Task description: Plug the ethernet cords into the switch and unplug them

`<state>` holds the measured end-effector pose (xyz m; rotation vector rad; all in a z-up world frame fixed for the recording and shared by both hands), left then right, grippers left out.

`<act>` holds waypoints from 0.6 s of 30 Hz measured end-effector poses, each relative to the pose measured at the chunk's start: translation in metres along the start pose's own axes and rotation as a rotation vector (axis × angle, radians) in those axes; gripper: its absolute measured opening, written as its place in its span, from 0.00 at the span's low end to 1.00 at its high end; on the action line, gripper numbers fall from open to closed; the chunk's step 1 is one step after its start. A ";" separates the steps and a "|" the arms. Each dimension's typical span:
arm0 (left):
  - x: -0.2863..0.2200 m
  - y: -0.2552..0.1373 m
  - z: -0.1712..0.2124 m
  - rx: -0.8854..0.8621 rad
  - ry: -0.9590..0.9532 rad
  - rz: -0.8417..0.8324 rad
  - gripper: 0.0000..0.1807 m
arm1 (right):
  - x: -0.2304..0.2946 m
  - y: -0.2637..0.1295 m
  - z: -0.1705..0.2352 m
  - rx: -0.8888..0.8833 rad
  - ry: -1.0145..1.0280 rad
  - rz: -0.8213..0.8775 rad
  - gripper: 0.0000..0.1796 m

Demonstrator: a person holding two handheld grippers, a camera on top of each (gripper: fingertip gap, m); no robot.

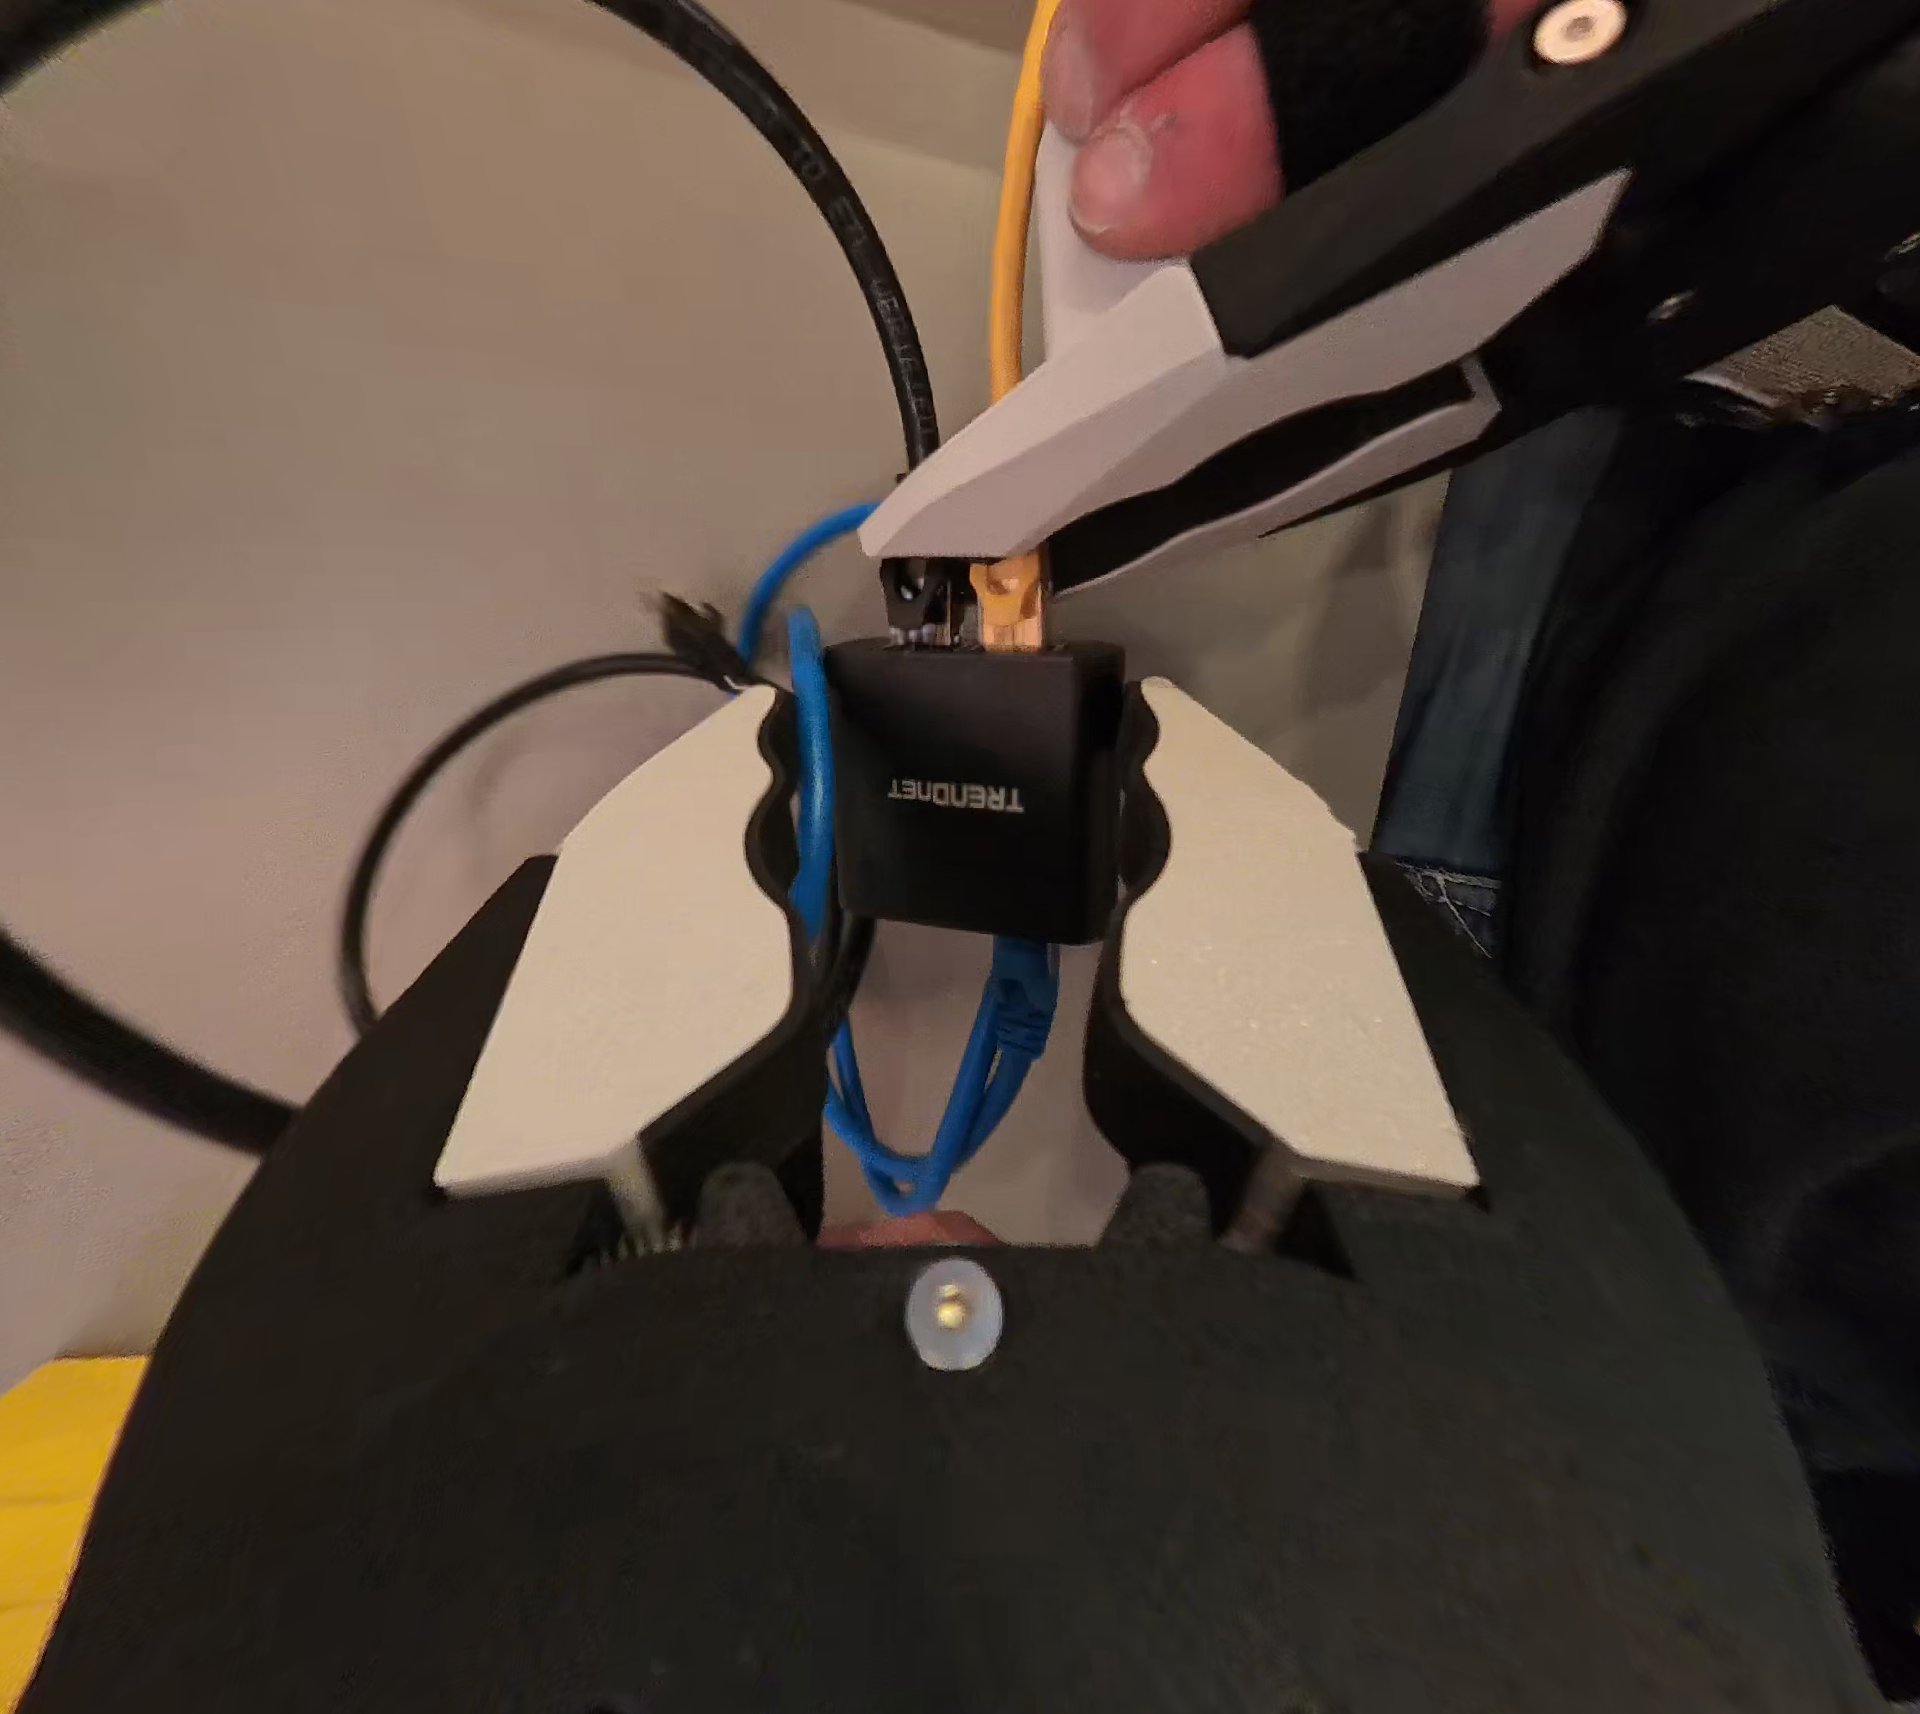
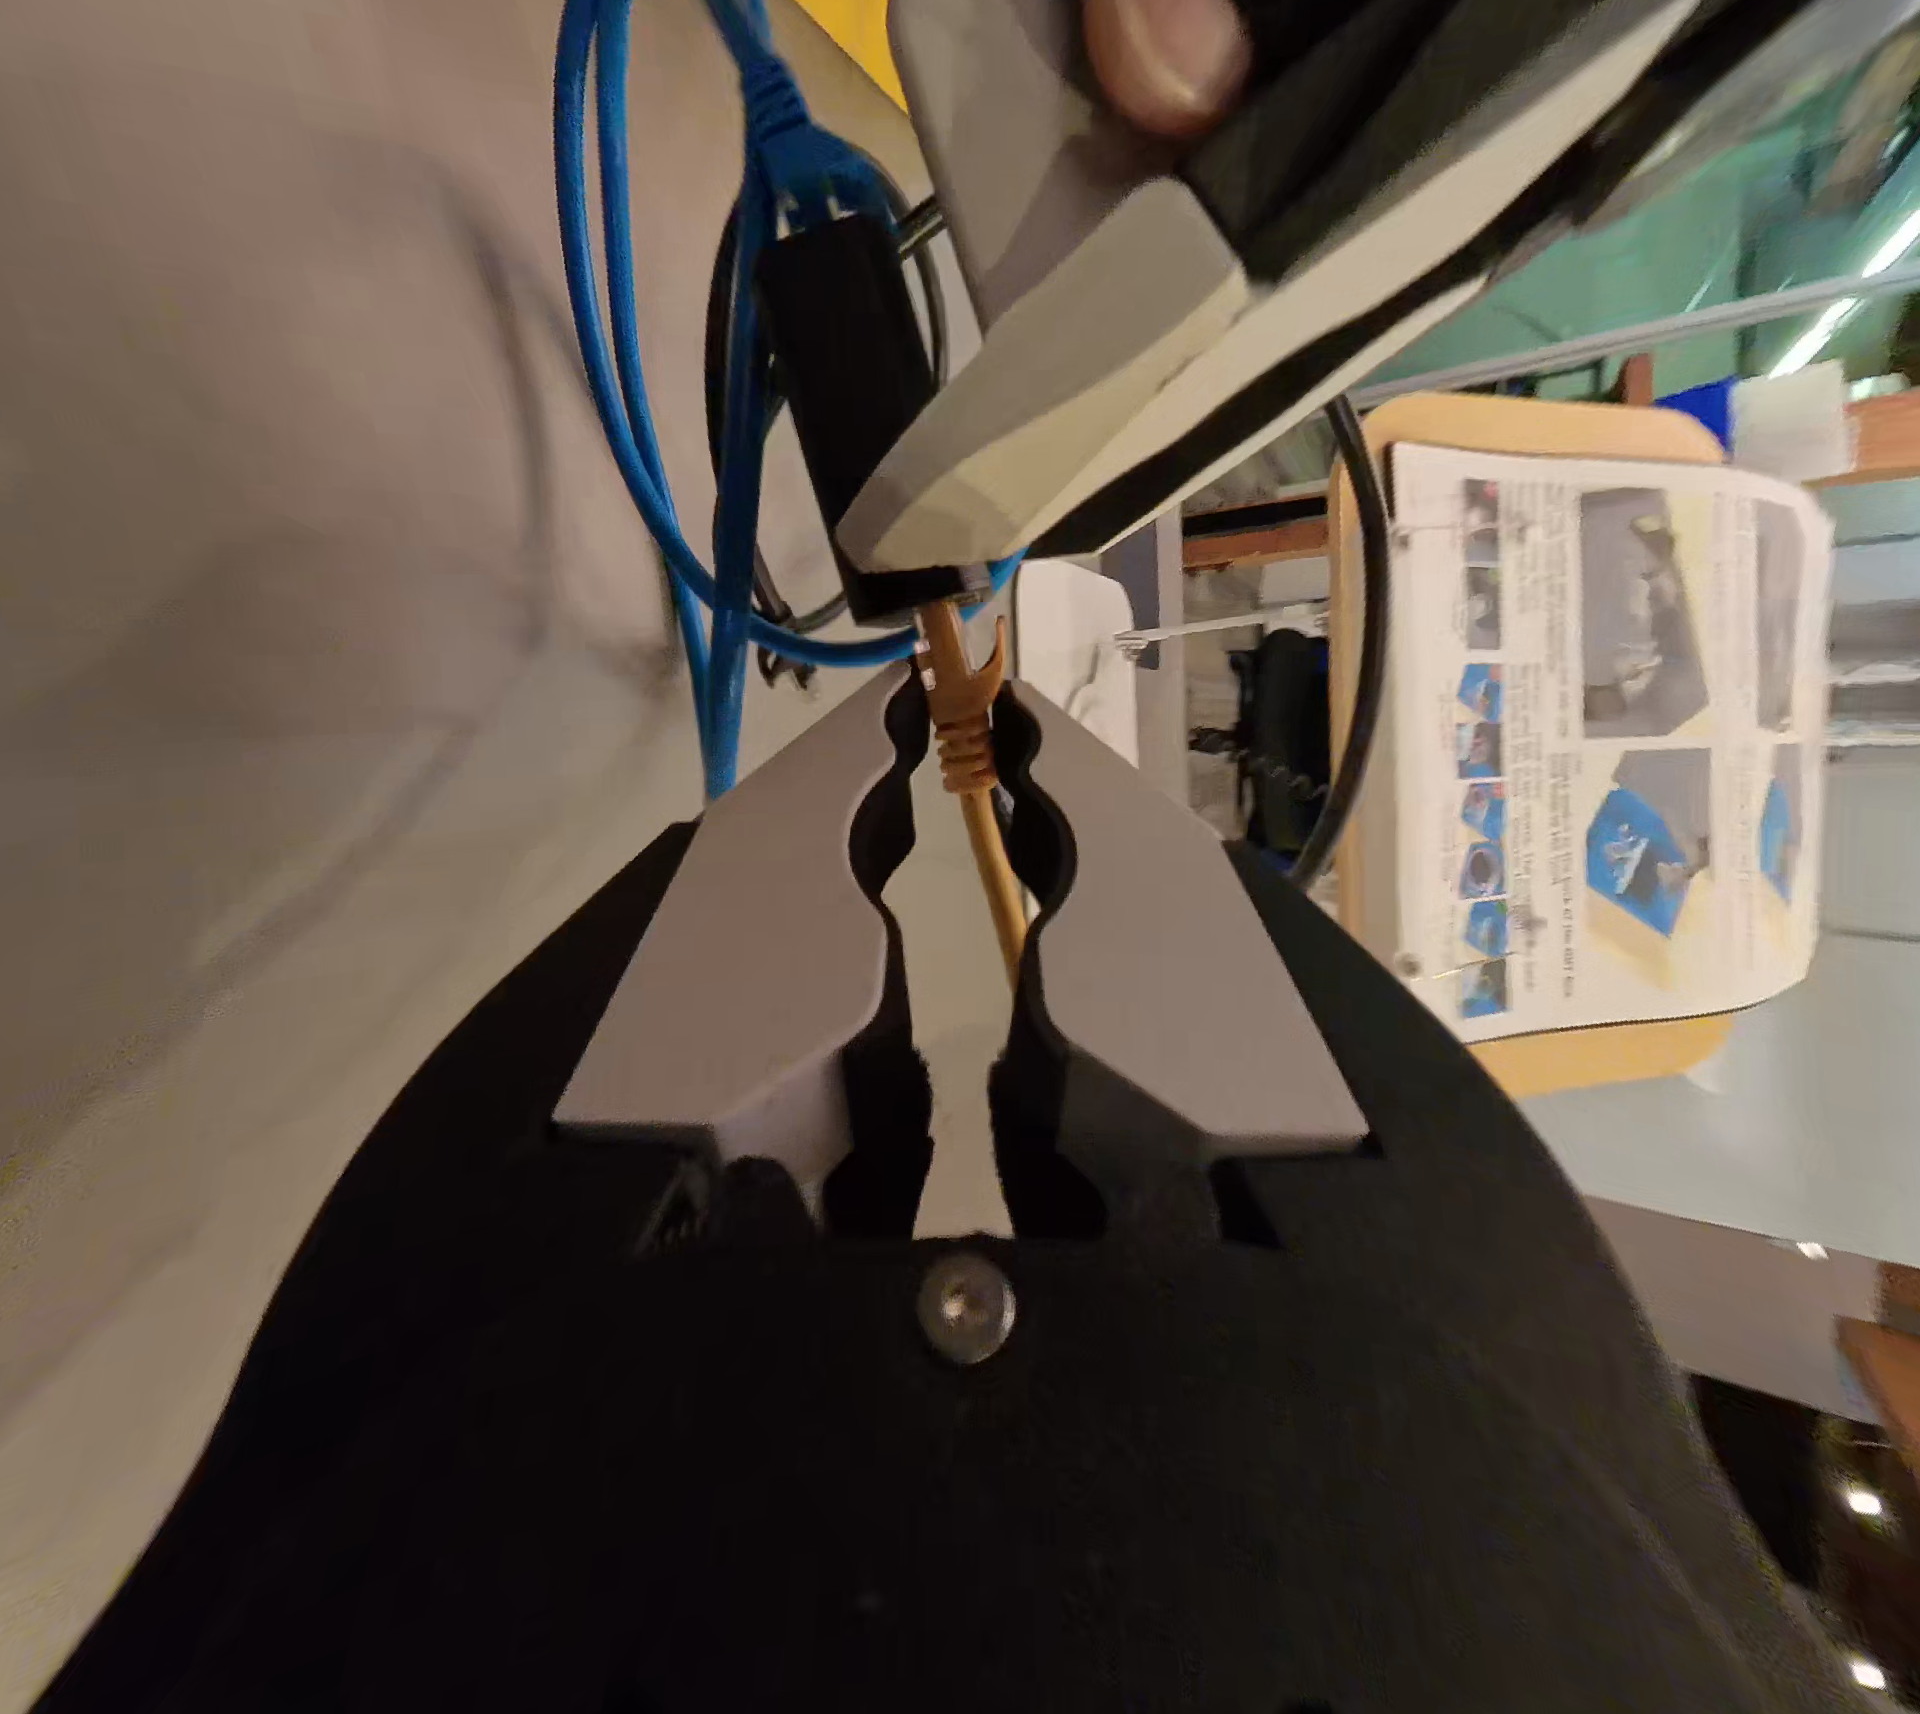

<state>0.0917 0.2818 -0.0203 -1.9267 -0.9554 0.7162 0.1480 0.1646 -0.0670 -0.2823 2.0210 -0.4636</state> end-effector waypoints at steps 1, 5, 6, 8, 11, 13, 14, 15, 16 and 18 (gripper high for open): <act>-0.001 -0.003 0.000 -0.010 0.017 -0.016 0.33 | -0.002 0.000 0.001 -0.005 0.026 -0.006 0.05; -0.012 -0.017 -0.001 -0.035 0.132 -0.135 0.35 | -0.011 -0.004 0.006 -0.019 0.078 -0.012 0.05; -0.017 -0.020 -0.001 -0.043 0.183 -0.181 0.36 | -0.014 -0.005 0.007 -0.024 0.082 -0.011 0.05; -0.026 -0.023 -0.002 -0.066 0.247 -0.285 0.38 | -0.017 -0.006 0.008 -0.033 0.092 -0.028 0.05; -0.039 -0.021 0.001 -0.046 0.359 -0.438 0.41 | -0.019 -0.008 0.009 -0.042 0.098 -0.034 0.05; -0.046 -0.018 0.004 -0.039 0.410 -0.505 0.42 | -0.020 -0.011 0.009 -0.058 0.110 -0.036 0.05; -0.049 -0.017 0.005 -0.034 0.435 -0.538 0.42 | -0.020 -0.013 0.008 -0.068 0.113 -0.033 0.05; -0.051 -0.015 0.006 -0.030 0.464 -0.578 0.41 | -0.021 -0.015 0.008 -0.077 0.121 -0.032 0.05; -0.054 -0.012 0.007 -0.018 0.484 -0.605 0.41 | -0.021 -0.016 0.006 -0.086 0.131 -0.035 0.05; -0.057 -0.007 0.009 0.018 0.532 -0.658 0.39 | -0.022 -0.020 0.004 -0.109 0.139 -0.036 0.05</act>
Point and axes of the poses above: each gripper's, where its closed fingertips meet, y out along the fingers, z out of its underside, x = y × z across the jaws, the point moved 10 cm from there along -y, back along the fingers, and after that the axes turned 8 degrees about y, right-handed, at the moved point
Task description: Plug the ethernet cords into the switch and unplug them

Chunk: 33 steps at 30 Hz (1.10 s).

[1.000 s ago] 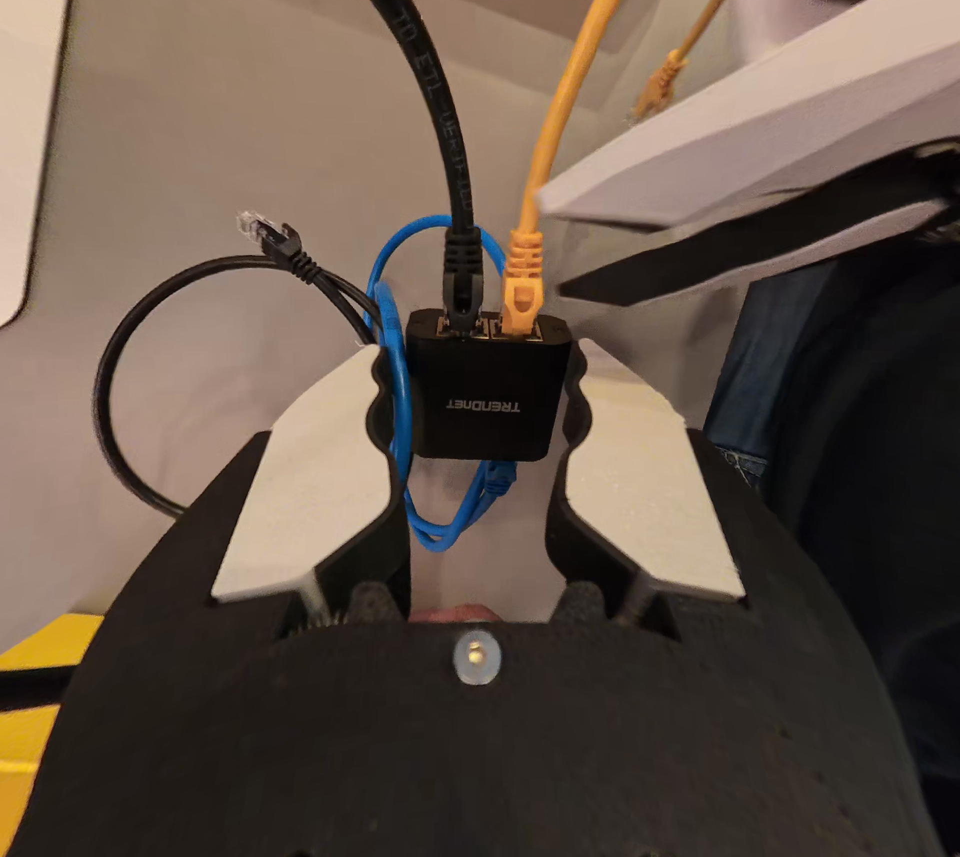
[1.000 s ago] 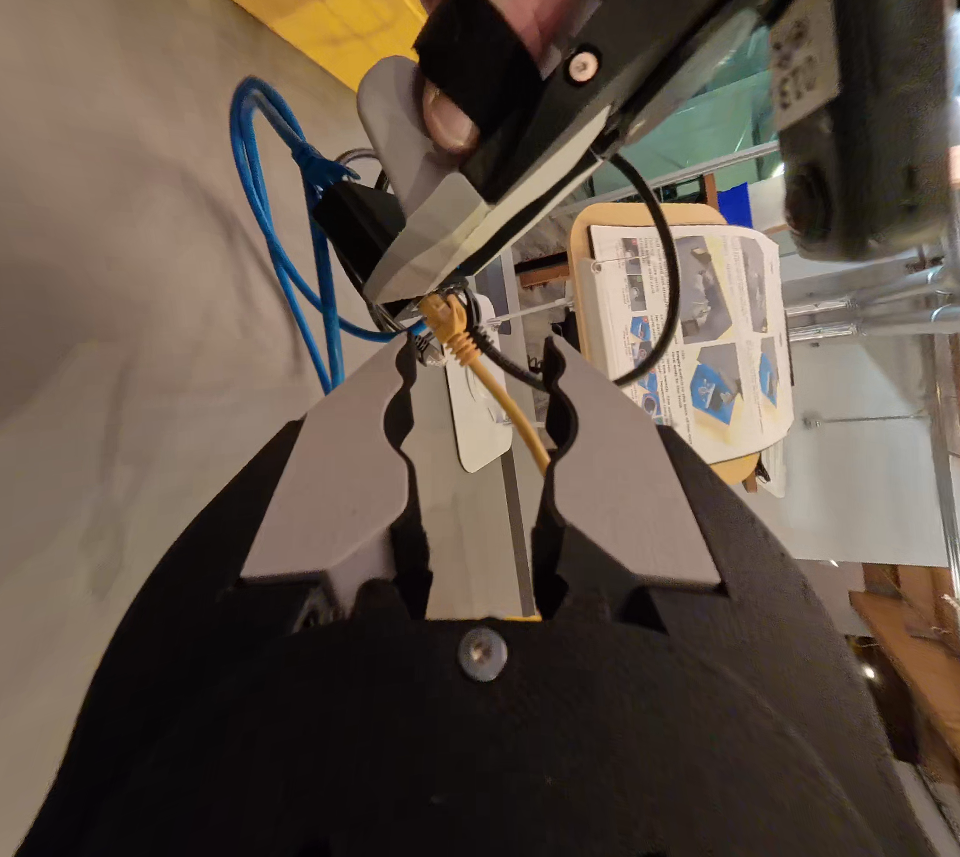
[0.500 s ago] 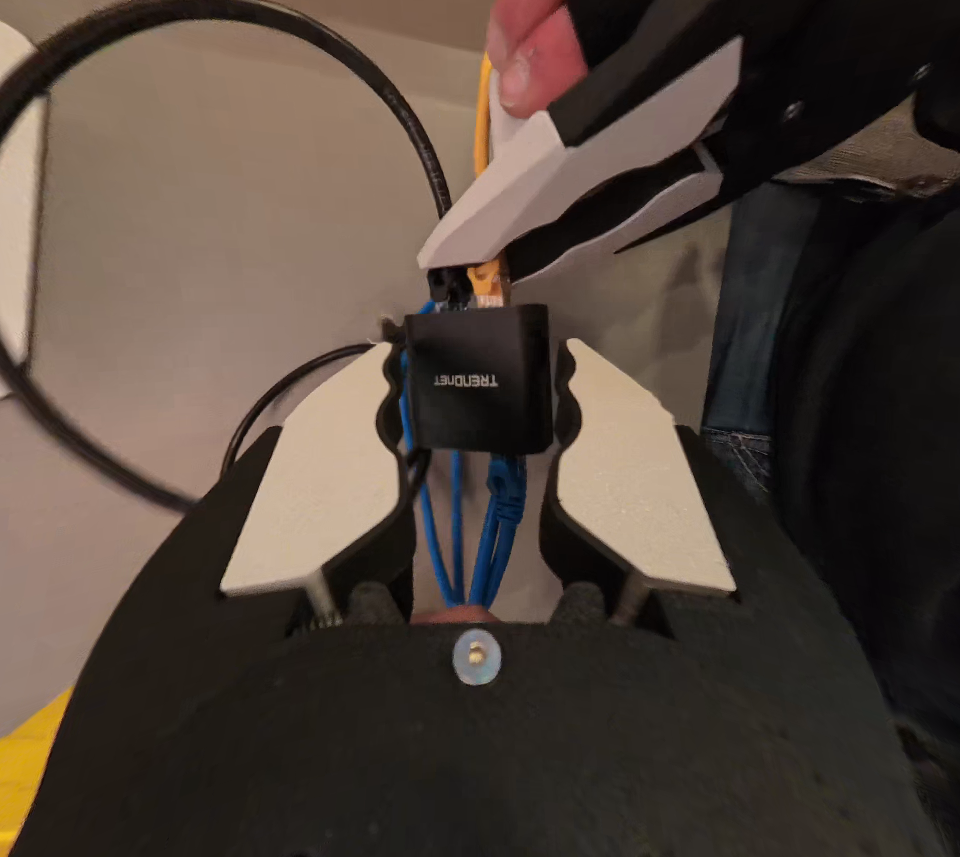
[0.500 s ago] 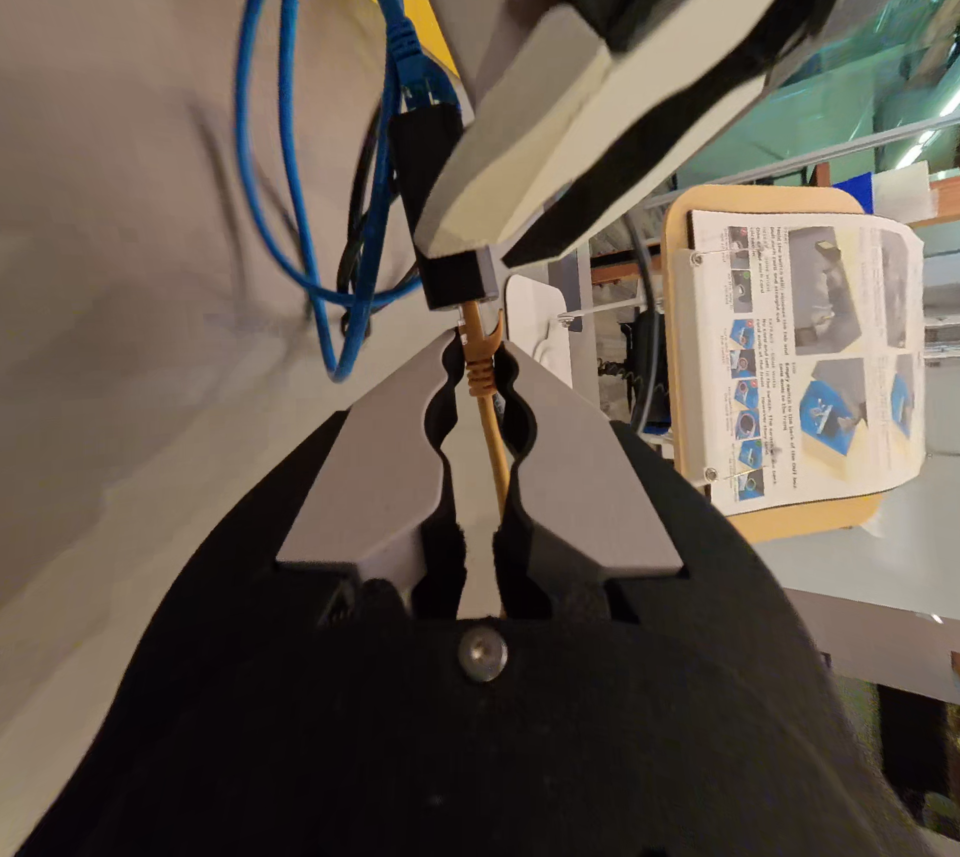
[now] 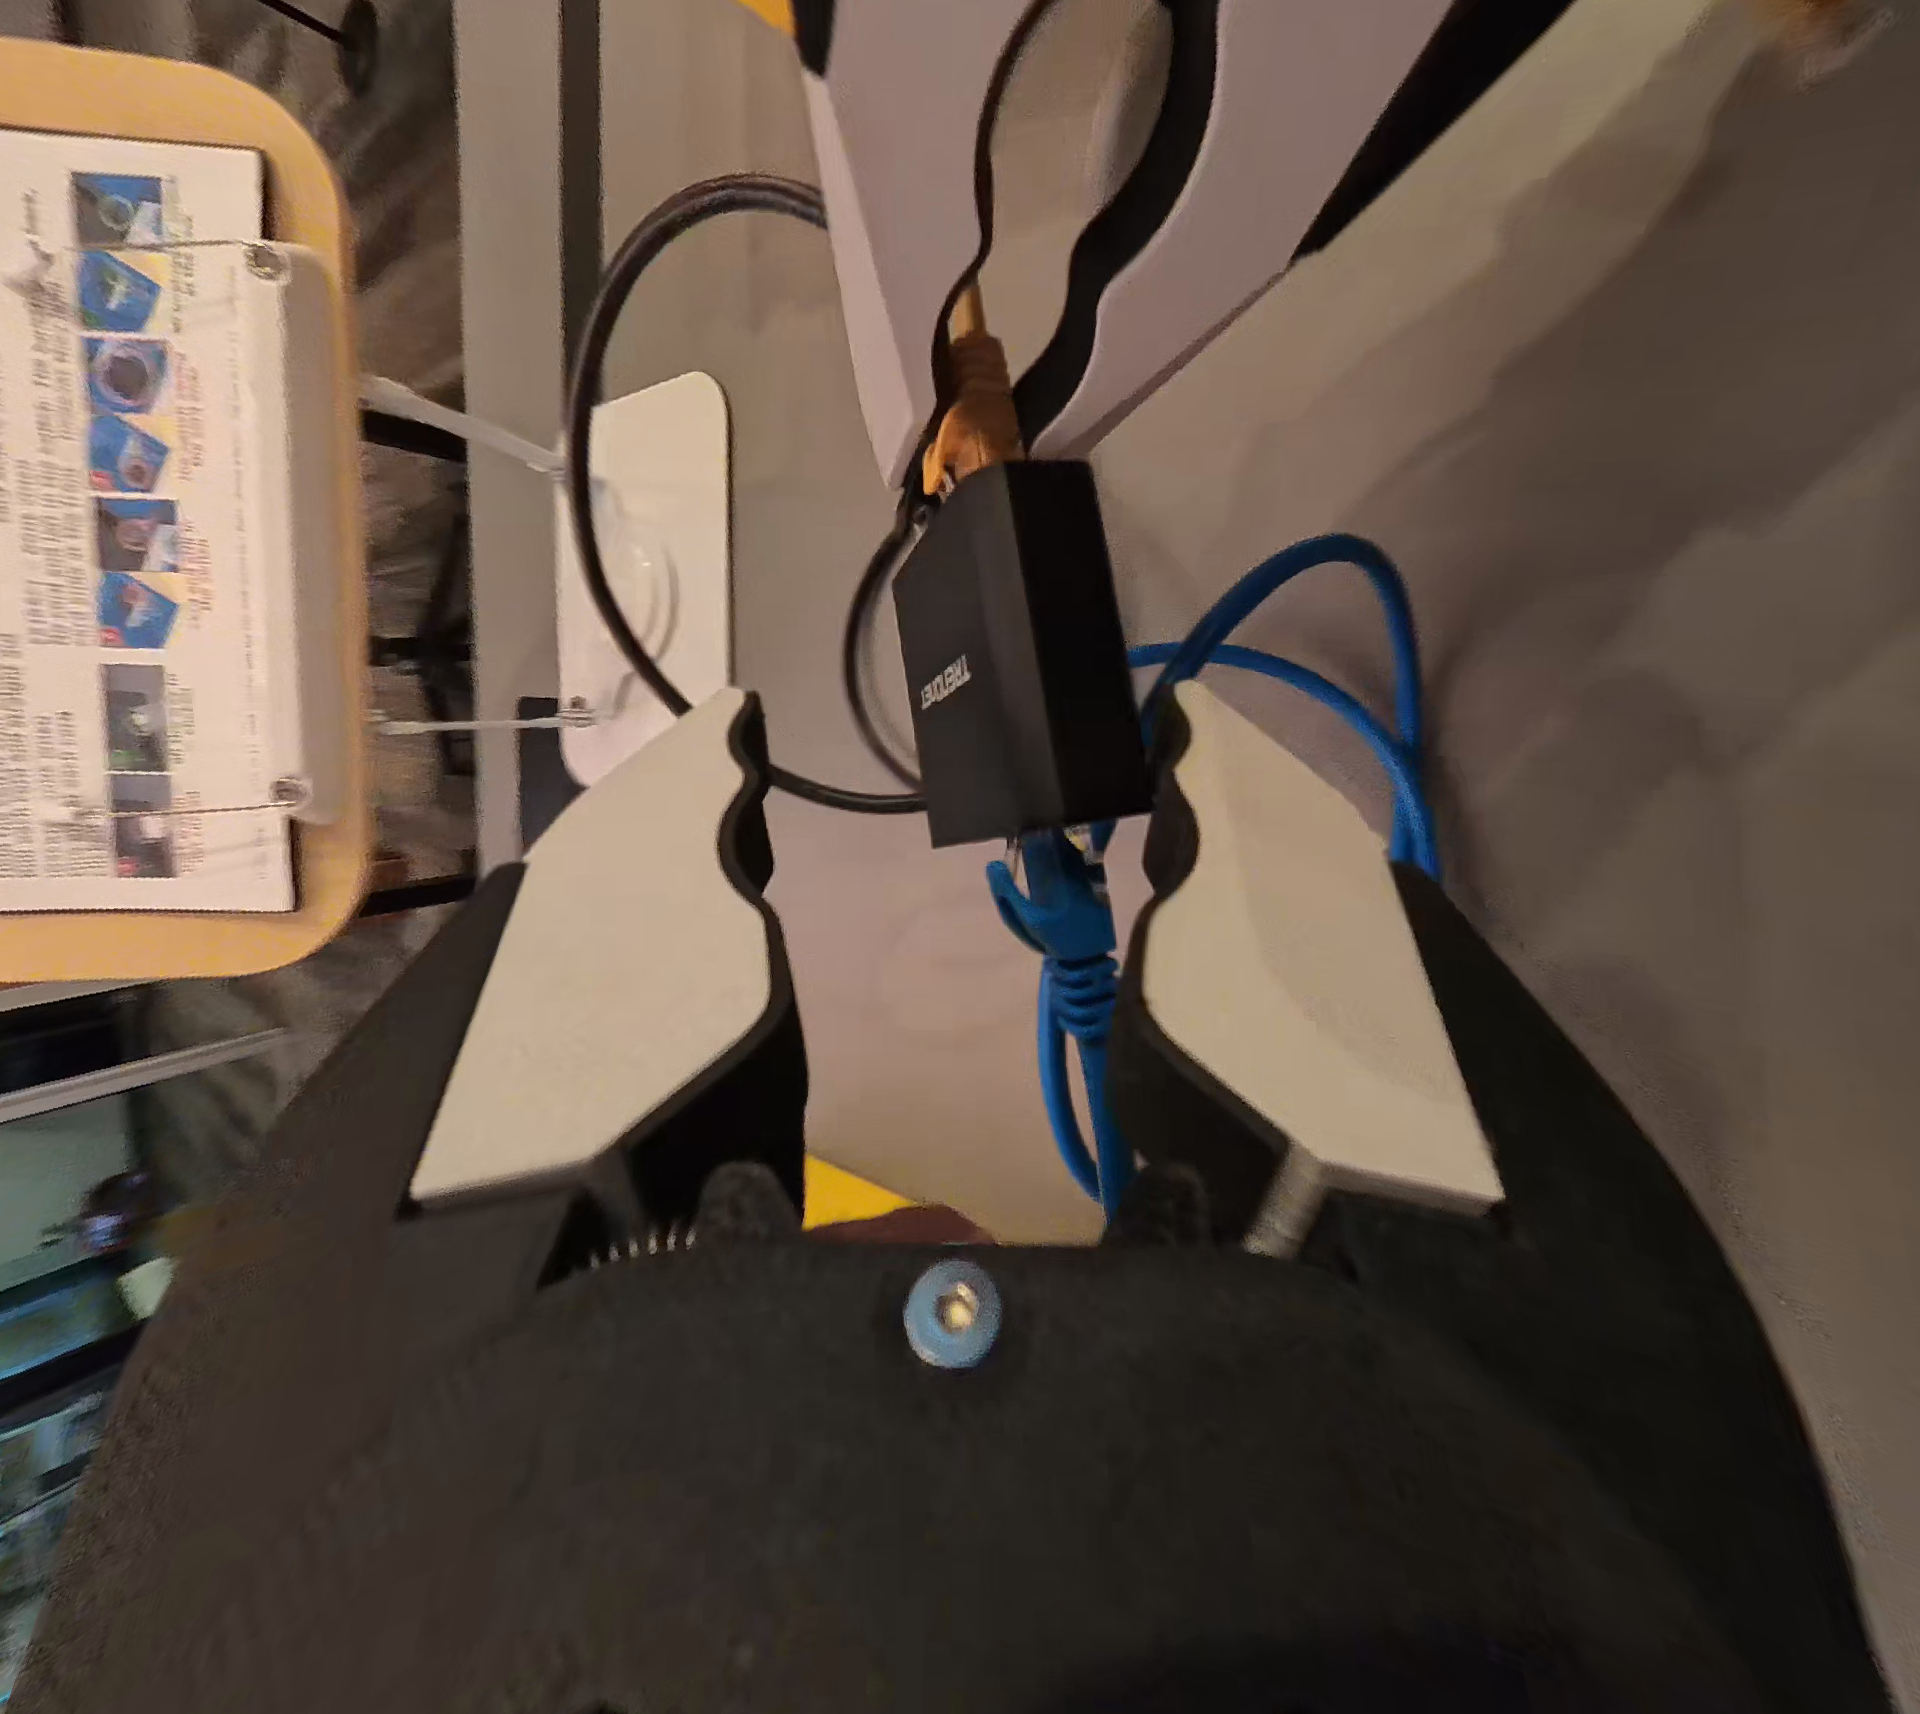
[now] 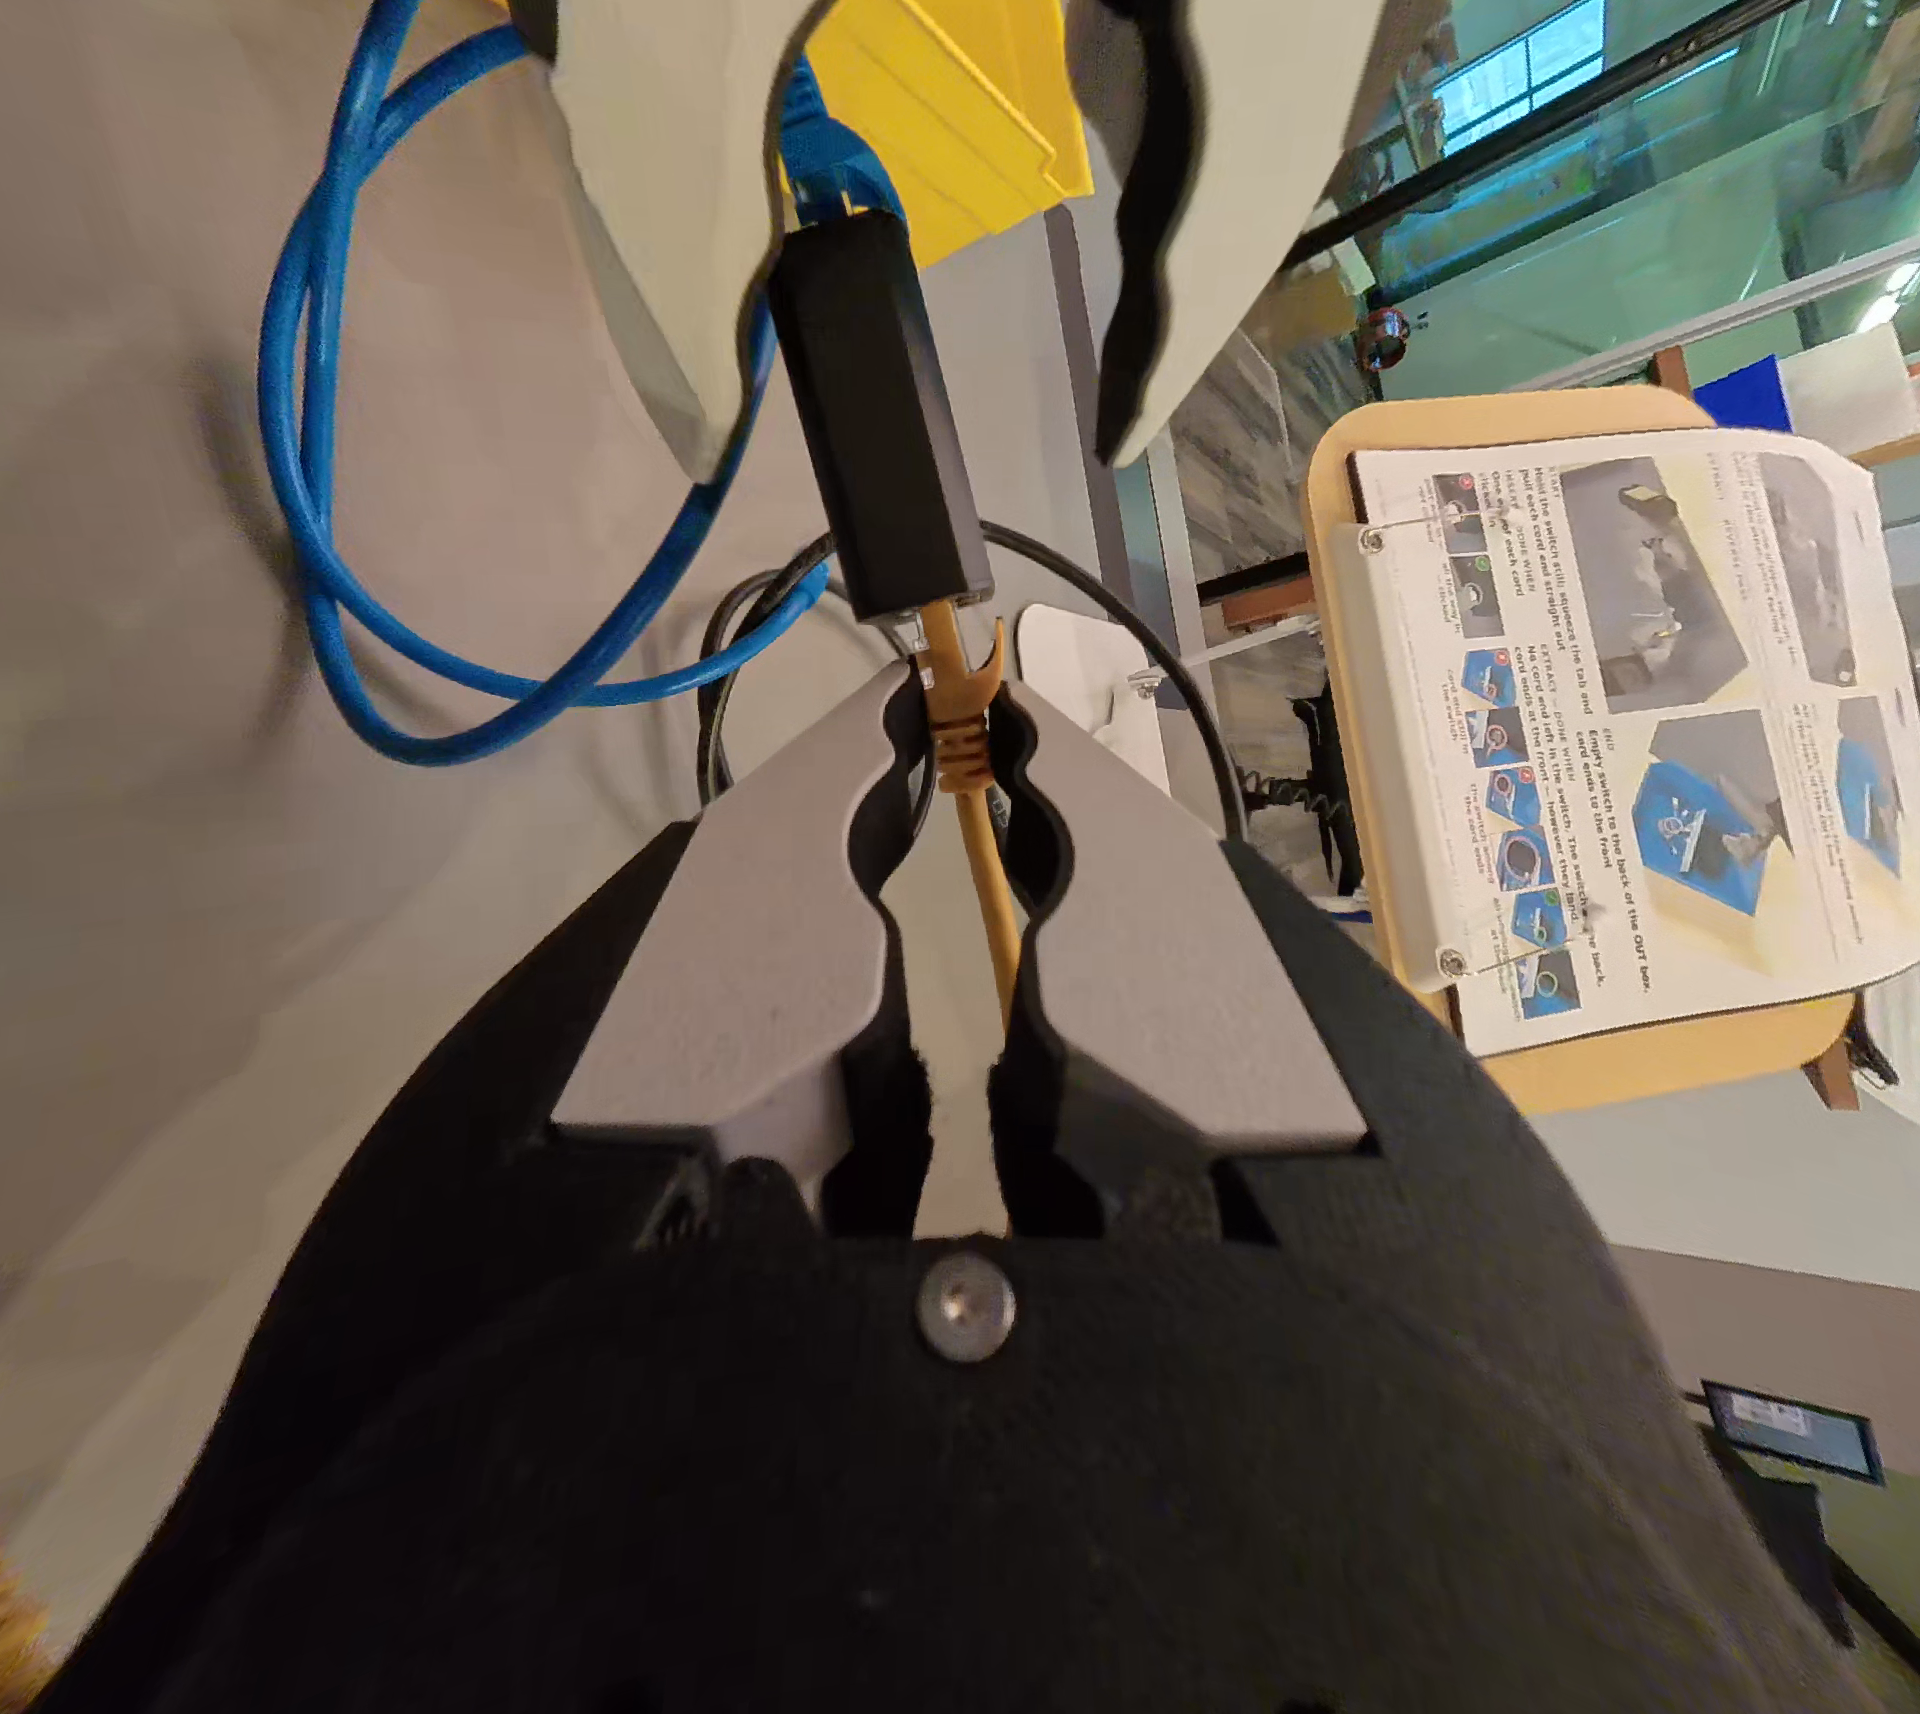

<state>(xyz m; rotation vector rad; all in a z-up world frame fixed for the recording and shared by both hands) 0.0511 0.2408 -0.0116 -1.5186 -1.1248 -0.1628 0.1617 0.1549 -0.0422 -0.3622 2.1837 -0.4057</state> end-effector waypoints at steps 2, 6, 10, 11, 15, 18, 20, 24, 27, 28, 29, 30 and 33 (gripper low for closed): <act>-0.006 0.000 -0.002 0.006 0.060 -0.043 0.32 | -0.002 -0.002 -0.002 -0.006 0.009 0.005 0.05; -0.014 -0.001 -0.005 0.020 0.144 -0.141 0.17 | -0.005 -0.005 -0.004 -0.023 0.020 0.015 0.05; -0.011 -0.004 -0.005 0.038 0.116 -0.184 0.14 | -0.008 -0.008 -0.004 -0.033 0.031 0.028 0.08; -0.010 -0.004 -0.004 0.049 0.117 -0.188 0.14 | -0.009 -0.010 -0.004 -0.019 0.027 0.030 0.14; -0.011 -0.003 -0.004 0.056 0.120 -0.186 0.14 | -0.010 -0.020 -0.013 -0.072 0.012 -0.015 0.16; -0.011 -0.003 -0.006 0.060 0.138 -0.184 0.14 | -0.007 -0.023 -0.017 -0.074 -0.055 -0.012 0.13; -0.011 -0.005 -0.009 0.044 0.143 -0.176 0.14 | -0.006 -0.021 -0.017 -0.067 -0.087 -0.009 0.11; -0.010 -0.006 -0.010 0.040 0.145 -0.165 0.14 | -0.007 -0.021 -0.018 -0.061 -0.135 -0.005 0.10; -0.010 -0.007 -0.011 0.027 0.146 -0.156 0.14 | -0.009 -0.023 -0.019 -0.065 -0.149 -0.017 0.07; -0.010 -0.008 -0.011 0.028 0.152 -0.156 0.14 | -0.009 -0.023 -0.019 -0.065 -0.161 -0.022 0.06; -0.010 -0.009 -0.012 0.027 0.155 -0.154 0.14 | -0.009 -0.023 -0.020 -0.062 -0.176 -0.026 0.06; -0.010 -0.009 -0.012 0.026 0.157 -0.152 0.14 | -0.009 -0.024 -0.020 -0.060 -0.189 -0.034 0.05; -0.009 -0.011 -0.013 0.011 0.147 -0.125 0.14 | -0.009 -0.025 -0.022 -0.048 -0.202 -0.074 0.04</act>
Point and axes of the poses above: each gripper's, where its closed fingertips meet, y out along the fingers, z out of its underside, x = y × z across the jaws, the point moved 10 cm from there along -y, back along the fingers, and after that the axes turned 8 degrees about y, right-handed, at the moved point
